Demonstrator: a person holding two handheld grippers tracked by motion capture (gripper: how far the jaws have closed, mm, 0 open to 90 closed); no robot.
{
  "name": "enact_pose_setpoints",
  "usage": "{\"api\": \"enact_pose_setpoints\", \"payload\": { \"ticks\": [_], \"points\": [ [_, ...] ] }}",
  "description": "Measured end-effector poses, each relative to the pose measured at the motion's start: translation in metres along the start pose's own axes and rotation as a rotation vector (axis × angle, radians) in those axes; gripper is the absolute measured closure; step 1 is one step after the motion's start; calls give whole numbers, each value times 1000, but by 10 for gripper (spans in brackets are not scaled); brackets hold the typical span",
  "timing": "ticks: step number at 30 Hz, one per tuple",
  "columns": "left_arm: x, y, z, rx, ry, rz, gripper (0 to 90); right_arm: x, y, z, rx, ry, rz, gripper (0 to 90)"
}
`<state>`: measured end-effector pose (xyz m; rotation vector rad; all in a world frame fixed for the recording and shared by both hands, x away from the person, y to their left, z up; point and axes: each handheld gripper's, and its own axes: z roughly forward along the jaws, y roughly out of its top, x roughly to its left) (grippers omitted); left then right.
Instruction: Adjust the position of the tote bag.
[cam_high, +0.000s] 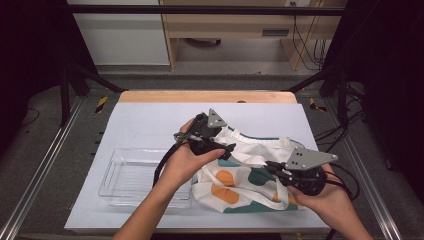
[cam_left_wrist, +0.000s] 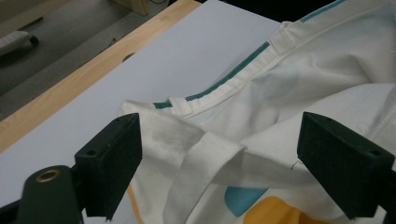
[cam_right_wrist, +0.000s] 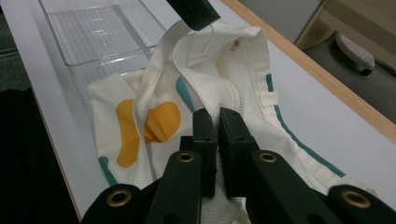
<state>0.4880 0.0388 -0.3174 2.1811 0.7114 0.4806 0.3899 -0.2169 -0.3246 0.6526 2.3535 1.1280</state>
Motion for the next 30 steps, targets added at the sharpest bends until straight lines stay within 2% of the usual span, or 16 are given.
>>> {"api": "enact_pose_setpoints", "payload": {
  "ticks": [5,8,9,13,18,22,25,30],
  "points": [
    [-8,7,16,26,8,-3,133,3,-4,0,-1,14,7,860],
    [-10,9,23,42,24,0,129,6,-7,0,1,25,7,860],
    [-12,9,25,58,37,13,128,9,-9,1,0,33,4,859],
    [-16,6,27,76,45,24,126,14,-11,1,2,46,0,858],
    [-16,-5,27,86,58,10,122,19,-13,1,-1,62,3,855],
    [-19,-19,30,93,48,-25,119,22,-16,2,2,74,4,852],
    [-20,-27,30,99,44,-37,131,25,-16,3,3,78,-1,851],
    [-25,-41,31,104,18,-44,204,31,-18,4,15,93,-14,847]
  ]
}}
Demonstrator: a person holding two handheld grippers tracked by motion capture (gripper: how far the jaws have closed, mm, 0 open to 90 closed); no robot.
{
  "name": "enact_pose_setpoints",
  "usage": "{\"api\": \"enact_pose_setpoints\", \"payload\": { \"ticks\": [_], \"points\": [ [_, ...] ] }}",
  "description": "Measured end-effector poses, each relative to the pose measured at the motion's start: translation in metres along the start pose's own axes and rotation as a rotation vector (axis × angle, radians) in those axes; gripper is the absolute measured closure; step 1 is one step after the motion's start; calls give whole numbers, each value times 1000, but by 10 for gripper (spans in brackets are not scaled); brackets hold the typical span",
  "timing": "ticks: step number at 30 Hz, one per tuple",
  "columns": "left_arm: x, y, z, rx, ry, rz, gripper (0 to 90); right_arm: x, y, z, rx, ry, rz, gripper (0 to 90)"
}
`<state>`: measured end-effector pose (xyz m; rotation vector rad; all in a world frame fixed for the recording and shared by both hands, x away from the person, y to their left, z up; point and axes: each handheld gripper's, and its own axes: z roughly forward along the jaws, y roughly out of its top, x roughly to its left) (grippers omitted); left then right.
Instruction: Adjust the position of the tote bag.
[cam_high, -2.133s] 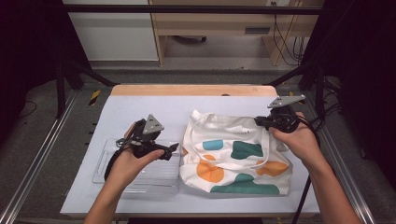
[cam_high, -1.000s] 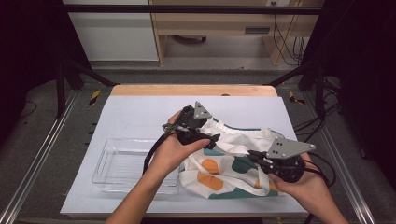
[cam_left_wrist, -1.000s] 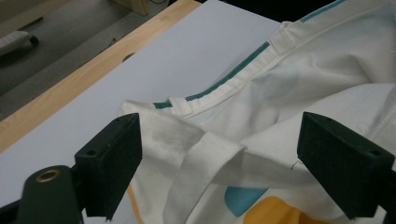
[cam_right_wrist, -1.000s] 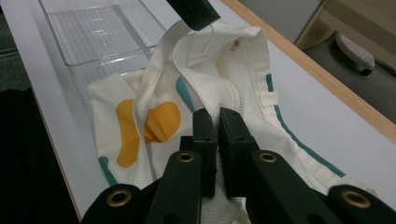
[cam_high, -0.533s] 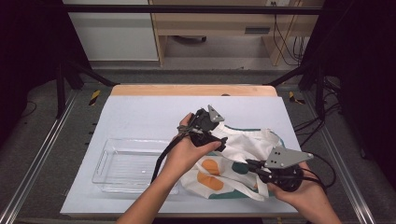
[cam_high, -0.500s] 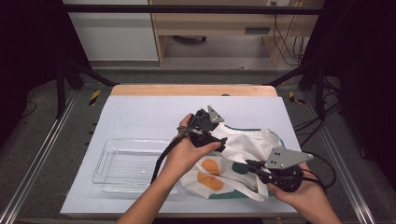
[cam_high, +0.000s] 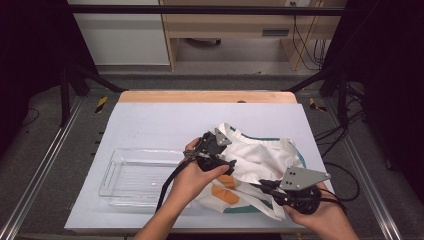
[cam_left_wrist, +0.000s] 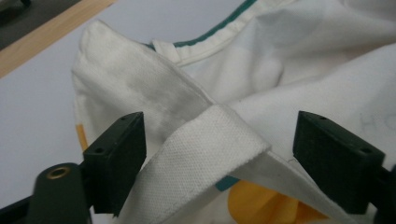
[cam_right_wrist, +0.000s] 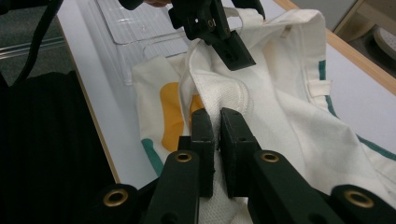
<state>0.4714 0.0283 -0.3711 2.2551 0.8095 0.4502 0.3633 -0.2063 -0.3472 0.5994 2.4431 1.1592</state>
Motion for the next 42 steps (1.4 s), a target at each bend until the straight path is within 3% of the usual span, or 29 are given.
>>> {"api": "enact_pose_setpoints", "payload": {
  "ticks": [5,9,12,16,18,20,27,31,34,38,42],
  "points": [
    [-2,-6,-2,9,-37,-25,333,3,-2,0,2,7,-11,845],
    [-3,-9,-4,3,-64,-45,502,4,-2,-1,7,17,-9,843],
    [-5,-11,-7,-12,-70,-47,637,5,-1,-1,14,26,-12,836],
    [-11,-14,-13,-44,-66,-40,707,5,-1,-1,18,39,-2,811],
    [-12,-16,-15,-57,-64,-38,717,3,0,-1,20,48,13,769],
    [-14,-20,-17,-66,-66,-35,718,0,0,-2,23,52,34,660],
    [-20,-29,-25,-105,-63,-24,726,-11,5,-15,15,-7,61,392],
    [-25,-35,-26,-118,-62,-10,726,-14,8,-24,5,-15,67,352],
    [-29,-40,-28,-130,-63,-2,726,-22,10,-32,2,-48,74,351],
    [-33,-44,-31,-143,-62,6,726,-46,13,-33,17,-100,99,365],
    [-39,-50,-34,-151,-66,21,725,-79,12,-20,61,-156,143,397]
  ]
}}
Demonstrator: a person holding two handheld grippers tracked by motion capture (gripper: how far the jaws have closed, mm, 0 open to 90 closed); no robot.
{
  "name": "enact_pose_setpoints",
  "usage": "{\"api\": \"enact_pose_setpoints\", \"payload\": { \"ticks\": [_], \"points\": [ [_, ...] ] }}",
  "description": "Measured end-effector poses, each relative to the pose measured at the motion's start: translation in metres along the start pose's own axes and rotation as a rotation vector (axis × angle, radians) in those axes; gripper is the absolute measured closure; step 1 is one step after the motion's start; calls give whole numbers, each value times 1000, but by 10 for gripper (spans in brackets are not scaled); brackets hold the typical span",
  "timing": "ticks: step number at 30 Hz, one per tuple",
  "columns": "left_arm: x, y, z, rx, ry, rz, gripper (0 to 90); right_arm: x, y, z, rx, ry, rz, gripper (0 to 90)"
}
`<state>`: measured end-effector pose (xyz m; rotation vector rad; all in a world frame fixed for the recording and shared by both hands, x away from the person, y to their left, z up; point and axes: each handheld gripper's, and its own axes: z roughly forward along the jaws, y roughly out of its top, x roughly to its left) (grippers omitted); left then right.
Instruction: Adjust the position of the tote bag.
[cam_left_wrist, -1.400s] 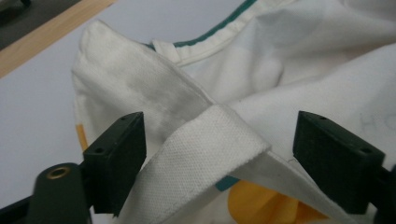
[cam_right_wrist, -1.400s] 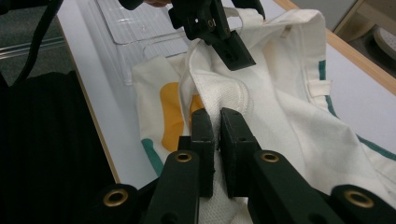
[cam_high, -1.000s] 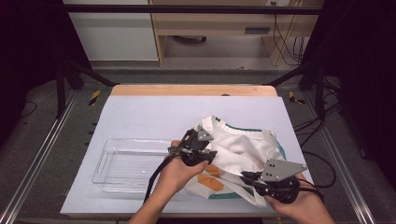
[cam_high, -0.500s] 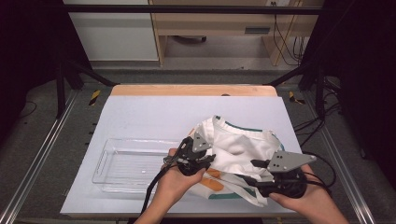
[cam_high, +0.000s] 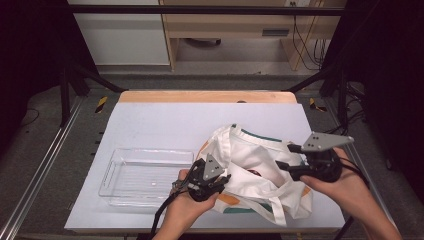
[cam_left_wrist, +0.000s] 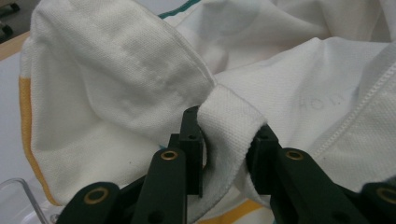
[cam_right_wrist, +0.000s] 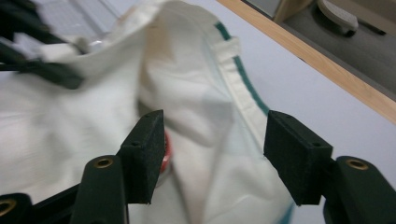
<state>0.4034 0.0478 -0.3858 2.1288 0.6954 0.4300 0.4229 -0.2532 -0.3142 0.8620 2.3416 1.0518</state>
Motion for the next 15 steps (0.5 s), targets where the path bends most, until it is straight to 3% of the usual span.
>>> {"api": "enact_pose_setpoints", "payload": {
  "ticks": [3,15],
  "points": [
    [-3,-3,-2,-7,-3,2,724,-23,6,20,29,-27,20,430],
    [-10,-10,-6,-11,-13,26,724,-57,10,69,121,-48,50,495]
  ]
}}
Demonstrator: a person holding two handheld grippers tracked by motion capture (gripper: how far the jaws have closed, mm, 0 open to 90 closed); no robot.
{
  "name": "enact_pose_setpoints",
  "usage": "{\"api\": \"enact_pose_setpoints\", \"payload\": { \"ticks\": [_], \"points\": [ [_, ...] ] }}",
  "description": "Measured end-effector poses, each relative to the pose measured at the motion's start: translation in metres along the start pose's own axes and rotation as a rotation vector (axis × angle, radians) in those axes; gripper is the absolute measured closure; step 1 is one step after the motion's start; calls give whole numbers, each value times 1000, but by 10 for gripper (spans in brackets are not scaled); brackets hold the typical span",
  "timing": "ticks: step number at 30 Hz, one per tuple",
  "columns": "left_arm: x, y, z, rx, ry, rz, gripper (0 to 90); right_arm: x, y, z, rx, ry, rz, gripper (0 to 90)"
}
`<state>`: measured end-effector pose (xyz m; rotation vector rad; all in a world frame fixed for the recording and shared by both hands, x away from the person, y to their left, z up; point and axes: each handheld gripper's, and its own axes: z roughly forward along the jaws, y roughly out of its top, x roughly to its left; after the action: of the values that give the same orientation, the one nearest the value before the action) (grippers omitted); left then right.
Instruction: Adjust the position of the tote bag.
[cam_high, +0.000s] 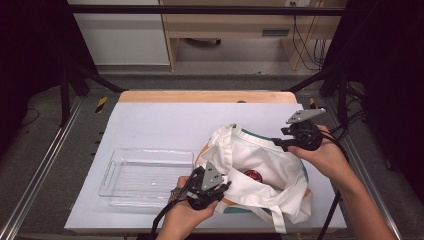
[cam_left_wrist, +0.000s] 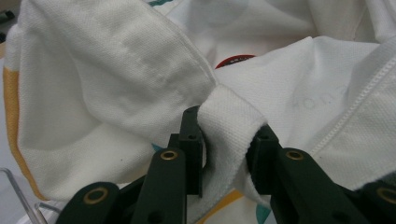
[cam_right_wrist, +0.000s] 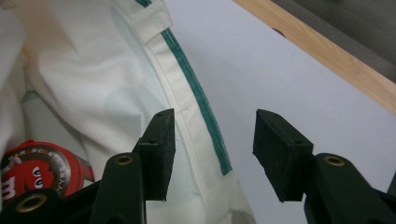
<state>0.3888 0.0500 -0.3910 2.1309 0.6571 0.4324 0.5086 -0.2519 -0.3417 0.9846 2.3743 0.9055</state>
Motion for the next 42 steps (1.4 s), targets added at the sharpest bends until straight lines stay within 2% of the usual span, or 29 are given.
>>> {"api": "enact_pose_setpoints", "payload": {
  "ticks": [7,11,19,26,33,38,40,42],
  "points": [
    [-3,-5,-3,-5,-8,3,723,-8,-4,12,37,6,18,511],
    [-5,-7,-5,-19,-10,0,722,-7,-7,13,50,13,29,512],
    [-9,-7,-9,-30,-19,-6,721,-4,-12,12,69,35,14,522],
    [-15,-9,-14,-29,-26,5,722,-2,-15,12,106,47,17,539],
    [-19,-10,-19,-35,-29,9,722,-1,-23,10,146,61,11,630],
    [-21,-11,-21,-37,-30,10,722,-3,-28,8,149,57,22,749],
    [-22,-13,-22,-35,-32,9,722,-2,-29,5,135,64,13,804],
    [-23,-14,-23,-31,-32,12,722,-2,-29,3,131,63,11,811]
  ]
}}
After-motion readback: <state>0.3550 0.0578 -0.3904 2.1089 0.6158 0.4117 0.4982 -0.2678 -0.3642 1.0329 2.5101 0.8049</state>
